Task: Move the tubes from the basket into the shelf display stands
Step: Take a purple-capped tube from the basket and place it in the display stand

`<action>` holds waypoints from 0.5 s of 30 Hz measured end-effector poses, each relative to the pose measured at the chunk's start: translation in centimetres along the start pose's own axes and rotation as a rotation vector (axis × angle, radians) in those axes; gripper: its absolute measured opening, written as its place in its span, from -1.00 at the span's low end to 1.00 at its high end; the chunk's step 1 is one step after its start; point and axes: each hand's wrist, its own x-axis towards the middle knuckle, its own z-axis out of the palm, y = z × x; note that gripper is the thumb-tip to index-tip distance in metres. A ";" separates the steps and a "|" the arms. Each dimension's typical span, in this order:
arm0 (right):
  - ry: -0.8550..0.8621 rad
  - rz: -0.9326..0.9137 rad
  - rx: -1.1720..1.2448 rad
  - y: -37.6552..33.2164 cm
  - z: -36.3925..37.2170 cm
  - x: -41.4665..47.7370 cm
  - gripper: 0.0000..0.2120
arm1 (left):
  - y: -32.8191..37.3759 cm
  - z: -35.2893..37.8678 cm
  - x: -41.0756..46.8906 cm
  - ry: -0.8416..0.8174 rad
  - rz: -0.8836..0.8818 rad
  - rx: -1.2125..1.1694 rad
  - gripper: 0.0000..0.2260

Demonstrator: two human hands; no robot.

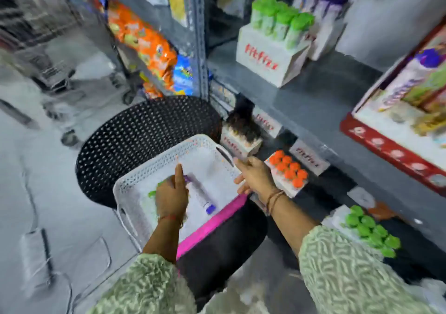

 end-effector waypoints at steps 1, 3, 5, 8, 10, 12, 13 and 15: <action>-0.024 0.008 -0.066 0.6 1.2 0.9 -0.81 | -1.7 -0.2 0.0 -0.012 -0.018 0.052 -0.35; -0.060 -0.008 -0.265 2.3 3.2 3.2 -0.76 | -4.7 0.1 -0.6 -0.056 -0.024 0.185 -0.40; -0.137 -0.050 -0.524 4.3 5.3 4.9 -0.88 | -7.3 0.7 -2.2 -0.160 -0.028 0.333 -0.53; -0.289 -0.089 -0.858 6.5 7.7 6.4 -0.72 | -9.6 2.0 -3.6 -0.263 0.136 0.515 -0.54; -0.368 -0.081 -0.995 7.8 9.2 7.0 -0.55 | -10.6 2.5 -3.7 -0.284 0.215 0.590 -0.49; -0.341 -0.115 -1.079 9.0 10.4 7.1 -0.49 | -10.8 2.8 -3.5 -0.301 0.217 0.620 -0.55; -0.299 -0.143 -1.106 9.3 10.8 7.2 -0.52 | -10.7 2.9 -3.4 -0.303 0.214 0.613 -0.60; -0.213 -0.156 -1.075 9.2 10.9 7.3 -0.57 | -10.5 2.9 -3.6 -0.311 0.217 0.610 -0.63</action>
